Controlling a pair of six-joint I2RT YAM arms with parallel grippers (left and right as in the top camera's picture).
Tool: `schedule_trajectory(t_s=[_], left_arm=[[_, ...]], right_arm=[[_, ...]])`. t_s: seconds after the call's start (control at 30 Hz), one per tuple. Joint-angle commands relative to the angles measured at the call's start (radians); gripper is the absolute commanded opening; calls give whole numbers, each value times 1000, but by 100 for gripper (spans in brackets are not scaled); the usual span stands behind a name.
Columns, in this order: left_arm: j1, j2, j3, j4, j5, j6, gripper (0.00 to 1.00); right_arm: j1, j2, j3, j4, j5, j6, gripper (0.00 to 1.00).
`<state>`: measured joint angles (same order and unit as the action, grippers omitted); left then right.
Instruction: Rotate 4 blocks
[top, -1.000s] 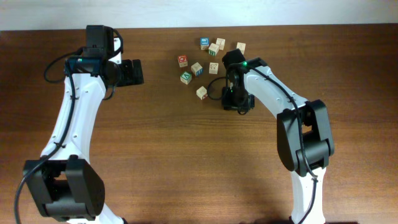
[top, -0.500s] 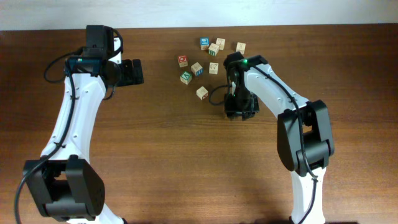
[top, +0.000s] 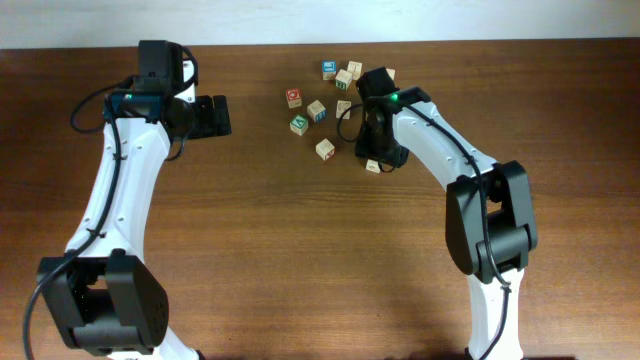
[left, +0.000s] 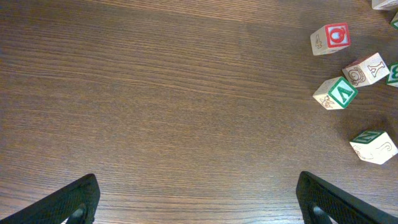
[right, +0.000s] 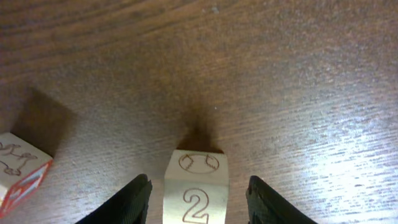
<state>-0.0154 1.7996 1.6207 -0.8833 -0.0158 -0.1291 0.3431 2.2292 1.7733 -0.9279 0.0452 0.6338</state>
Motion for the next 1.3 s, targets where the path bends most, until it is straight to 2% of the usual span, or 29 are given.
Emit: schedule_trajectory(t_s=[0.0, 0.07, 0.17, 0.23, 0.3, 0.37, 0.47, 0.63, 0.77, 0.93, 1.07, 1.13, 1.27], left_arm=[[-2, 7, 17, -1, -7, -14, 99], [-2, 7, 17, -1, -7, -14, 99], [-2, 7, 17, -1, -7, -14, 99], [-2, 7, 17, -1, -7, -14, 99], [-2, 7, 17, -1, -8, -14, 99], [-2, 7, 17, -1, -7, -14, 99], [-2, 7, 17, -1, -7, -14, 99], [-2, 7, 17, 0, -8, -14, 99], [-2, 7, 17, -1, -8, -14, 99], [-2, 7, 17, 0, -8, -13, 99], [-2, 7, 17, 0, -11, -13, 99], [-2, 7, 17, 2, -11, -13, 99], [0, 7, 18, 4, -101, -16, 99]], right_arm=[[4, 6, -23, 10, 20, 15, 51], [4, 10, -31, 12, 19, 15, 50], [4, 16, -36, 13, 19, 15, 38], [4, 16, -36, 5, 12, 15, 36], [3, 16, -35, -24, 11, 7, 35], [4, 16, -34, -51, -35, -124, 35], [4, 16, -34, -111, -61, -212, 36], [3, 16, -19, -151, -75, -242, 36], [3, 16, 42, -215, -59, -311, 52], [3, 16, 103, -256, -59, -317, 63], [4, 16, 257, -299, -95, -315, 68], [5, 16, 265, -221, -204, -272, 68], [46, 30, 243, -82, -195, -141, 68]])
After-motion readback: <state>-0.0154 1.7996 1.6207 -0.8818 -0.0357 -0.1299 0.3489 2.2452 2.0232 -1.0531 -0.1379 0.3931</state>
